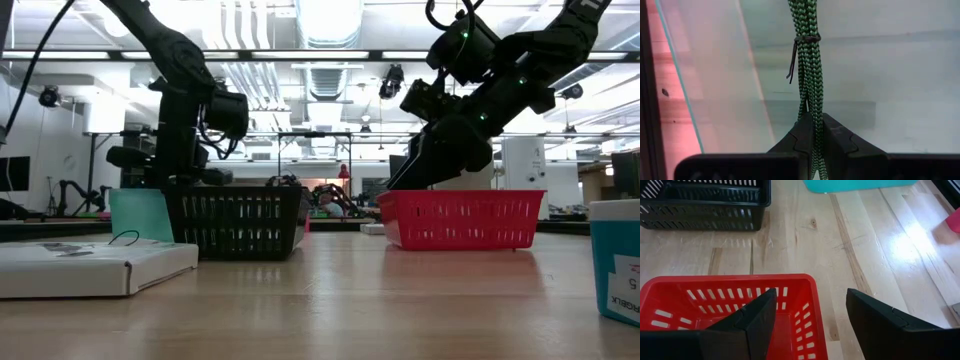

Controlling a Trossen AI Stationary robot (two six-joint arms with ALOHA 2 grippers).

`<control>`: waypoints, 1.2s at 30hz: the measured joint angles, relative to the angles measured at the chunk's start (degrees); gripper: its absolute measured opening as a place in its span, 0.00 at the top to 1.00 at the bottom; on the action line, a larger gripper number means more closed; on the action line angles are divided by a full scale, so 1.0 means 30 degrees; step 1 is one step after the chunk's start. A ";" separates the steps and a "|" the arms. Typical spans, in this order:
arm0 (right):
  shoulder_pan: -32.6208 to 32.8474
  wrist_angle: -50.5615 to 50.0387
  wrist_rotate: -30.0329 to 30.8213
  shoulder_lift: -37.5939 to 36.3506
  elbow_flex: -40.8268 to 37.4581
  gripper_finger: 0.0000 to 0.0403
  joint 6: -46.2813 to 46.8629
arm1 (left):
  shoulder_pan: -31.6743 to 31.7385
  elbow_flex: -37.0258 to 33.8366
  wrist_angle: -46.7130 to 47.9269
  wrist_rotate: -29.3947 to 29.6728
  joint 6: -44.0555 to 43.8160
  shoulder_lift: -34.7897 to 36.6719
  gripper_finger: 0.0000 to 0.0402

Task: Pick and place items into bin
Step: Put the green charger cable into the blue bin

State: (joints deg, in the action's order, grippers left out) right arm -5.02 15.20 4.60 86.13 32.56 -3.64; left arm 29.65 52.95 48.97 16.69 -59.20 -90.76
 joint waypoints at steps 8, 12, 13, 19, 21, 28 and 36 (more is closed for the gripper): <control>-0.0001 0.0000 0.0000 0.0000 0.0000 0.44 0.0000 | -0.0007 0.0000 -0.0140 0.0000 0.0488 0.0007 0.98; 0.0000 0.0000 0.0000 0.0000 0.0000 0.44 0.0000 | -0.0007 0.0000 -0.0168 0.0000 0.0860 0.0007 0.98; 0.0000 0.0000 0.0000 0.0000 0.0000 0.44 0.0000 | -0.0007 0.0000 -0.0168 0.0000 0.0860 0.0007 0.98; 0.0000 0.0000 0.0000 0.0000 0.0000 0.44 0.0000 | -0.0007 0.0000 -0.0168 0.0000 0.0868 0.0007 0.98; 0.0000 0.0000 0.0000 0.0000 0.0000 0.44 0.0000 | -0.0007 0.0000 -0.0168 0.0000 0.0979 0.0007 0.98; -0.0002 0.0002 0.0002 0.0000 0.0000 0.44 0.0000 | -0.0007 0.0000 -0.0168 0.0000 0.2018 0.0007 0.95; -0.0002 0.0000 0.0000 0.0000 0.0000 0.44 0.0000 | -0.0007 0.0000 -0.0175 0.0007 0.1997 0.0015 0.77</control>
State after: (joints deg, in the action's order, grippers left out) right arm -5.02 15.20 4.60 86.13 32.56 -3.64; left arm 29.63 52.95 48.45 16.71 -53.21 -90.72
